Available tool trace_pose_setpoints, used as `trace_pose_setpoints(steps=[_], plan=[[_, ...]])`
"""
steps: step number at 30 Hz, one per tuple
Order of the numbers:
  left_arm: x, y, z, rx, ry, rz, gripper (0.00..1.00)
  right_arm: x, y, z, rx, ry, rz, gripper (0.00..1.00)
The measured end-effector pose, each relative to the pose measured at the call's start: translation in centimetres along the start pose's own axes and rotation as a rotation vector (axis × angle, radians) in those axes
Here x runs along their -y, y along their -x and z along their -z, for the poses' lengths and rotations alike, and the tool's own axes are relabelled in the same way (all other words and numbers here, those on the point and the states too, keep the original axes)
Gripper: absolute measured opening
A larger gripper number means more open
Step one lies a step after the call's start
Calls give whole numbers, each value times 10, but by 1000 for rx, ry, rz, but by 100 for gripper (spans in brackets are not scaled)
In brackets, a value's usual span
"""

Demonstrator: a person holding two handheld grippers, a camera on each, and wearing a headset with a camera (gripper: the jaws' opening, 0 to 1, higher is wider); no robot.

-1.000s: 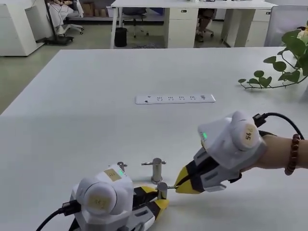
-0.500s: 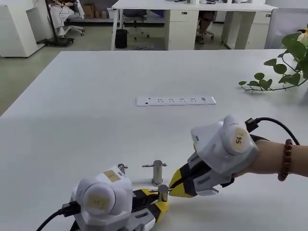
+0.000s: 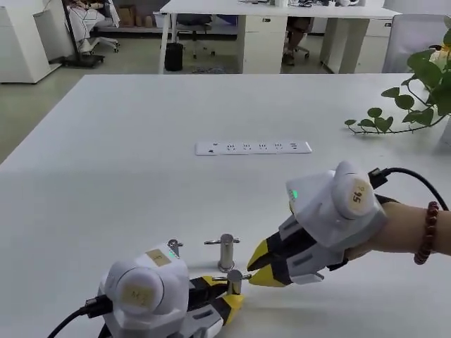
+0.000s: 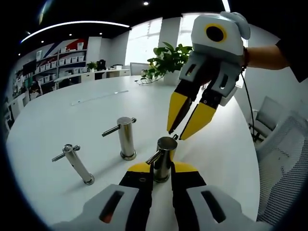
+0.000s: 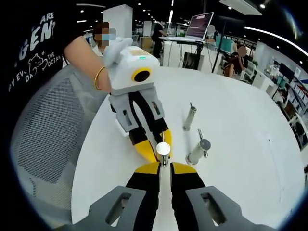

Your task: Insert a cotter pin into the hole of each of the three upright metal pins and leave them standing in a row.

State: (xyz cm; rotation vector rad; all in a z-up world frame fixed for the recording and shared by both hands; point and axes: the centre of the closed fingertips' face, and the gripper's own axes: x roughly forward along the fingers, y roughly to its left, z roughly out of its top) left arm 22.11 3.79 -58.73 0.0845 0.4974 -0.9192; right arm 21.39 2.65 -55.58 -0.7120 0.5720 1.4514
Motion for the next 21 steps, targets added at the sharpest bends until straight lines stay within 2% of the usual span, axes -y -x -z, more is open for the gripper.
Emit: trace_pose_setpoints(steps=[21], plan=[[0, -1, 0, -2, 8, 4, 11, -2, -5, -6, 7, 21, -9, 0]])
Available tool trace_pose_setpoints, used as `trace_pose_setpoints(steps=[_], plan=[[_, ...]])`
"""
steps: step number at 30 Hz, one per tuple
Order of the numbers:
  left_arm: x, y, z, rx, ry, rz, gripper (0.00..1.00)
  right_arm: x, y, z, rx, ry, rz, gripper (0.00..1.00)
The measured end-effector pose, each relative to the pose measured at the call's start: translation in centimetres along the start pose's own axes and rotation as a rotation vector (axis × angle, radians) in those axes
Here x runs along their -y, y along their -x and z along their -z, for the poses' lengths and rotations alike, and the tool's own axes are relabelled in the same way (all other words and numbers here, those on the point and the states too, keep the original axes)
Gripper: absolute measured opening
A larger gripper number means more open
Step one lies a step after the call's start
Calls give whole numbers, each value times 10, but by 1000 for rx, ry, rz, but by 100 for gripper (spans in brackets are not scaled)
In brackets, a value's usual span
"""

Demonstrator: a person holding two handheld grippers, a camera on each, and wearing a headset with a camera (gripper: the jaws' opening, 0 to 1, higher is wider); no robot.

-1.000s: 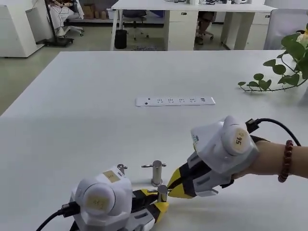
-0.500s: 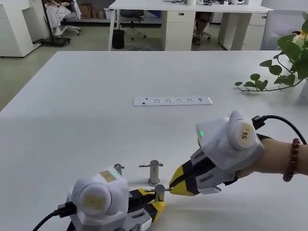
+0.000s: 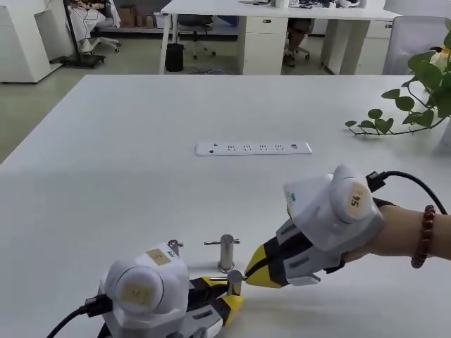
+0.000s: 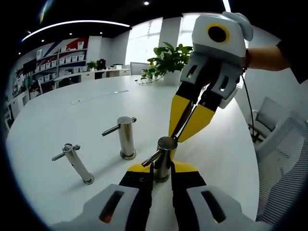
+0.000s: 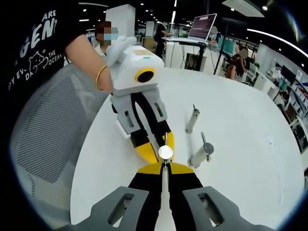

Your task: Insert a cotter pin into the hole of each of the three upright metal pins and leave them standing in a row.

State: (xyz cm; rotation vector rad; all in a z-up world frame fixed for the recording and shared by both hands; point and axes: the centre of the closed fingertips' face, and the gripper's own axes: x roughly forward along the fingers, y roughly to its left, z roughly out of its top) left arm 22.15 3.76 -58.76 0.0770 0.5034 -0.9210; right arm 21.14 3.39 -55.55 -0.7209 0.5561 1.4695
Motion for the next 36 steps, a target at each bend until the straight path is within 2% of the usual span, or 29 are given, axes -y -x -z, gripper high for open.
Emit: trace_pose_setpoints(steps=[16, 20, 31, 36], plan=[[0, 1, 1, -4, 10, 0, 12, 0, -2, -2, 3, 9, 8, 0], [-3, 5, 3, -17, 3, 1, 15, -1, -2, -4, 13, -9, 11, 7], [-5, 20, 6, -23, -12, 16, 24, 1, -8, -10, 45, -84, 31, 13], [-5, 24, 4, -6, -18, 17, 27, 1, -11, -11, 58, -117, 33, 14]])
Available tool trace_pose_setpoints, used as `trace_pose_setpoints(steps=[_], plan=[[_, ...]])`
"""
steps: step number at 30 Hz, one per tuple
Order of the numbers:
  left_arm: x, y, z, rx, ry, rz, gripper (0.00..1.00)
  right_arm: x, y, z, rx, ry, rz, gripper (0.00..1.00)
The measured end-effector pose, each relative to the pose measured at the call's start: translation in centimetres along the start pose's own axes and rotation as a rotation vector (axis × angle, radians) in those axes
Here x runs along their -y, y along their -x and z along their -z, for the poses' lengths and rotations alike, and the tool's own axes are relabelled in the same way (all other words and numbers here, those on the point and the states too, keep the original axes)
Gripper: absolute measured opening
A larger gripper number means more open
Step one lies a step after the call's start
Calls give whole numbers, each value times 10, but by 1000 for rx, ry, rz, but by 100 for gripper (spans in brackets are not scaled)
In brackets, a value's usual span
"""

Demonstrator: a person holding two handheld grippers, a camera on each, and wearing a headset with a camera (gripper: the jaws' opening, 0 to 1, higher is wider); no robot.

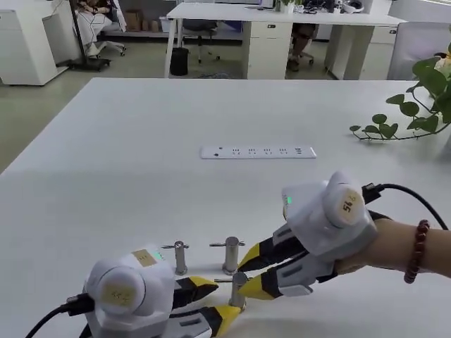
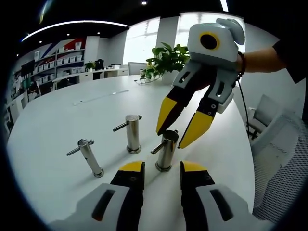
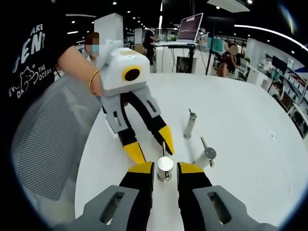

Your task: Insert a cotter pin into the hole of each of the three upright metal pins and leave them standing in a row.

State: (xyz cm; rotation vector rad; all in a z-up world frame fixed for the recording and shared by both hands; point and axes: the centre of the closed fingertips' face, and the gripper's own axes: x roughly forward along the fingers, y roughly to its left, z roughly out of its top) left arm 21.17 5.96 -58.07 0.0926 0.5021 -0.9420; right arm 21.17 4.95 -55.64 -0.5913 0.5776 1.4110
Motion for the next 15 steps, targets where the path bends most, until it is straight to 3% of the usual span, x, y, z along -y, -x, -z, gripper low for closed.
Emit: trace_pose_setpoints(steps=[15], plan=[[1, 8, -2, 3, 0, 0, 35, 1, -10, 1, 6, -32, -2, 9]])
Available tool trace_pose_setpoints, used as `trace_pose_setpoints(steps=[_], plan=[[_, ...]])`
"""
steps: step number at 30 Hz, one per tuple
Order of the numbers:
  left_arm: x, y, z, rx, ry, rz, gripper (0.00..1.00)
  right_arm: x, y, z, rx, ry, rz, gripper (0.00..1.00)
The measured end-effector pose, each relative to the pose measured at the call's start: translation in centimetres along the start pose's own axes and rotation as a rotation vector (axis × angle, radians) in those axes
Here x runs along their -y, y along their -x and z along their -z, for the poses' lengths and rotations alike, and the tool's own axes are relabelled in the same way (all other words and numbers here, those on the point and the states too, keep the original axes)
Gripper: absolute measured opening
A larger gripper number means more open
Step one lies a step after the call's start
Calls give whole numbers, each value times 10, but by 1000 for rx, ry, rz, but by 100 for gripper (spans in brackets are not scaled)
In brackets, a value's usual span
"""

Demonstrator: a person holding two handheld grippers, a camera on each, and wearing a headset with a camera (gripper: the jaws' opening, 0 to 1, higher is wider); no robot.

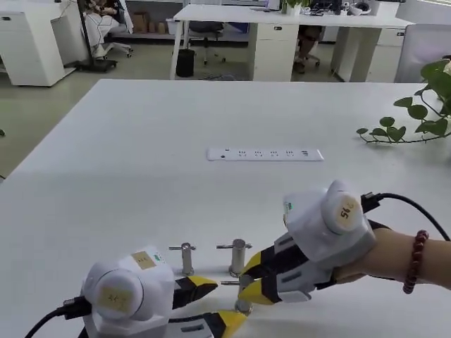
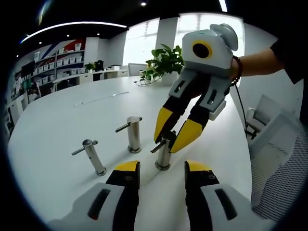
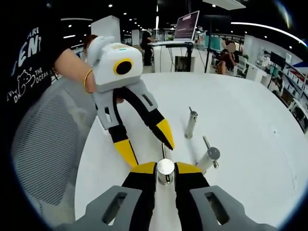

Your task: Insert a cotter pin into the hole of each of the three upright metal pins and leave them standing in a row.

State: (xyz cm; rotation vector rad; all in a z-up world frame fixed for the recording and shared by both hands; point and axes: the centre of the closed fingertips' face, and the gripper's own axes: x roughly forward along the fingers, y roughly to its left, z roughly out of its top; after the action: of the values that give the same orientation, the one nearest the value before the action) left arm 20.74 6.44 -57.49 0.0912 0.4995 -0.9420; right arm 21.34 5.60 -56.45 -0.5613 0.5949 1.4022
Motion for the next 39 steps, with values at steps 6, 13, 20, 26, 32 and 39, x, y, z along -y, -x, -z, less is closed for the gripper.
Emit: trace_pose_setpoints(steps=[6, 13, 20, 26, 32, 39], plan=[[1, 7, -3, 15, 2, -2, 39, 0, 0, 0, 4, -2, -3, 9], [1, 13, -3, 22, 4, -1, 42, -1, 0, 0, 3, -12, -1, 8], [-1, 18, -7, 31, 3, -20, 45, -1, 1, 1, 1, -18, 5, 8], [-1, 28, -12, 51, 0, -42, 47, -1, 3, 2, 1, -13, 3, 8], [-6, 37, -16, 70, 3, -68, 51, 2, 7, 5, -1, -17, 8, 8], [-16, 44, -13, 64, 11, -106, 58, 10, 17, 10, 1, -22, 31, 7]])
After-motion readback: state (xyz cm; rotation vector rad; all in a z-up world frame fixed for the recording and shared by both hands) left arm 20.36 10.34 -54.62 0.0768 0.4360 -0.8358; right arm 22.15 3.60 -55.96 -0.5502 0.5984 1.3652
